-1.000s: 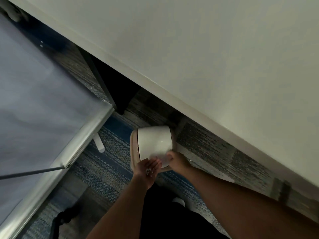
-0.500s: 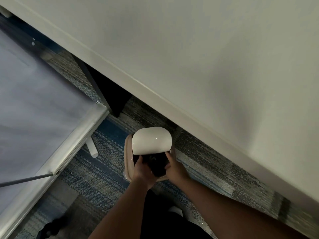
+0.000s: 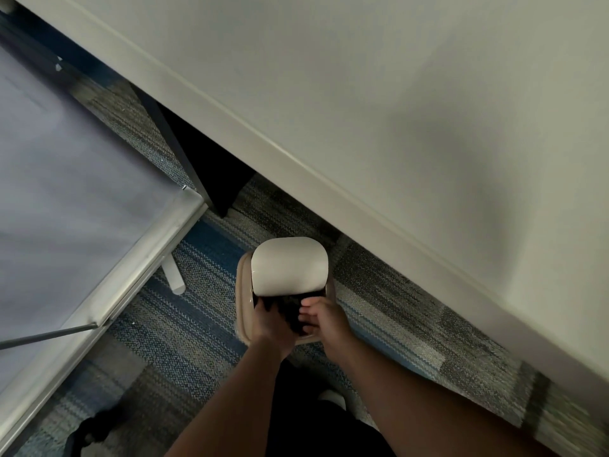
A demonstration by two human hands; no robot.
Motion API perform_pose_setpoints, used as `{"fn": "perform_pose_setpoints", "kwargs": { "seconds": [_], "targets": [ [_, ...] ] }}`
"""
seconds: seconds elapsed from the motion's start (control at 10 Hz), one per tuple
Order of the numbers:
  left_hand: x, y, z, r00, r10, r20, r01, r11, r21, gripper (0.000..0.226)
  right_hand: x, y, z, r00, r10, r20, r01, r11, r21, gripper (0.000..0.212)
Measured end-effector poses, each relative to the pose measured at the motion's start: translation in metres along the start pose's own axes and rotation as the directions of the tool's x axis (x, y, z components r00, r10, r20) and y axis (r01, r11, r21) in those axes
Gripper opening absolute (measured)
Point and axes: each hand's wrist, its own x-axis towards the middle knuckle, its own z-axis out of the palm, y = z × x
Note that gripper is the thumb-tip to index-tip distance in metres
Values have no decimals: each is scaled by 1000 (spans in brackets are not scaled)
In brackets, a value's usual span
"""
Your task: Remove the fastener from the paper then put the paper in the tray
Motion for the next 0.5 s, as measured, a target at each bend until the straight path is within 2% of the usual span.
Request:
{"fn": "perform_pose_setpoints", "kwargs": {
  "seconds": [0.1, 0.2, 0.3, 0.4, 0.5],
  "targets": [
    [3, 4, -3, 994, -79, -71, 73, 994, -83, 68, 1, 1, 1, 999, 20, 30, -21, 1000, 20, 18],
    [0, 8, -1, 962, -13, -273, -54, 970, -237, 82, 1, 1, 2, 999, 5, -33, -5, 1000, 7, 26],
    [-17, 10, 3, 961, 54, -270, -33, 996, 81, 52, -9, 1, 1, 991, -104, -83, 80, 964, -252, 21],
    [-27, 10, -2, 943, 95, -320, -26, 977, 212, 21, -33, -1, 2, 962, -267, -50, 208, 842, -498, 15],
    [-60, 8, -1, 941, 134, -310, 8, 908, 418, 16, -62, 2, 3, 939, -338, 66, 300, 706, -641, 14]
  ]
}}
